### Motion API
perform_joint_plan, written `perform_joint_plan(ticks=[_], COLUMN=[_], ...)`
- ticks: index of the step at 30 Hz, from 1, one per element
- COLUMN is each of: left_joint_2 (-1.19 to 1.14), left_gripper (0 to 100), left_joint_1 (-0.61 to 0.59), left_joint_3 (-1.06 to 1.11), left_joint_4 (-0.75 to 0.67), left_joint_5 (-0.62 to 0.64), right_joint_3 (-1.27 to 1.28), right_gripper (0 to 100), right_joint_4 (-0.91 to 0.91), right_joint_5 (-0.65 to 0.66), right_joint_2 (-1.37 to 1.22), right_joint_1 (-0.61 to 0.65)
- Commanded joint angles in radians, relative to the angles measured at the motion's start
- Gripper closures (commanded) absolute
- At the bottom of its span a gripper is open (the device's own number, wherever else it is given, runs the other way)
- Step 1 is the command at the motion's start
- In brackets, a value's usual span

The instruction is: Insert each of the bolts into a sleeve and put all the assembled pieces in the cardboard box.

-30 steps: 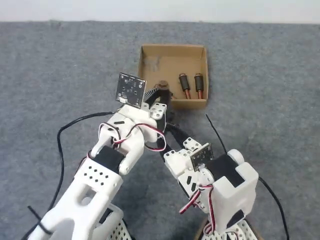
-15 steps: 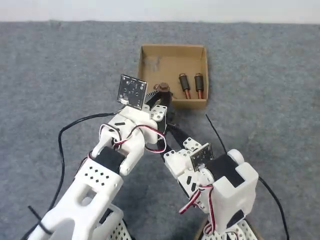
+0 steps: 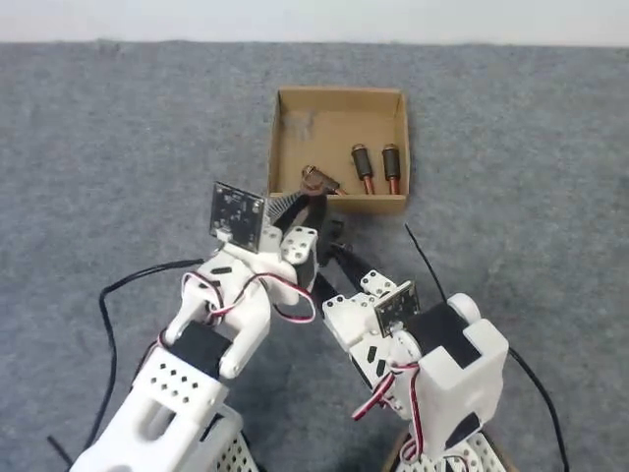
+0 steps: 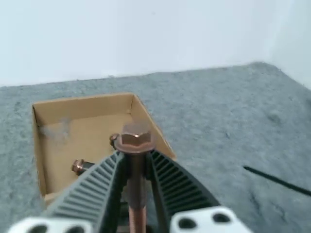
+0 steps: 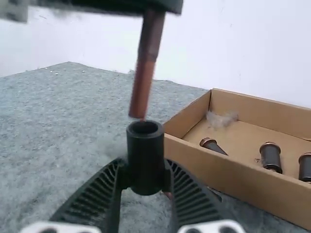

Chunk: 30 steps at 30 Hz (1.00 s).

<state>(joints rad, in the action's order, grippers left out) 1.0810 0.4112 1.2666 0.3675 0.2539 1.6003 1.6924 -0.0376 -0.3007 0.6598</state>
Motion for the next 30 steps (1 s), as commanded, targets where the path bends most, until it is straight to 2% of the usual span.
perform_joint_plan(ticks=[1,5,12,22,30], left_joint_2=[0.044,0.044,0.044,0.051,0.052], left_gripper=[99,99,99,99,99], left_joint_1=[0.026,0.028,0.026,0.034,0.049], left_joint_3=[-0.012,-0.007,0.12,0.148,0.205], left_joint_4=[-0.04,-0.06,-0.264,-0.184,-0.183], left_joint_5=[-0.009,-0.011,-0.011,-0.012,-0.015], right_joint_3=[0.015,0.02,0.021,0.014,0.014], right_gripper=[99.1,99.1,99.1,99.1,99.1], right_joint_4=[-0.005,-0.002,0.002,0.002,0.002], right_joint_5=[0.009,0.009,0.009,0.008,0.009], right_joint_2=[0.004,0.004,0.004,0.012,0.012], right_joint_1=[-0.012,-0.012,-0.018,-0.054,-0.056])
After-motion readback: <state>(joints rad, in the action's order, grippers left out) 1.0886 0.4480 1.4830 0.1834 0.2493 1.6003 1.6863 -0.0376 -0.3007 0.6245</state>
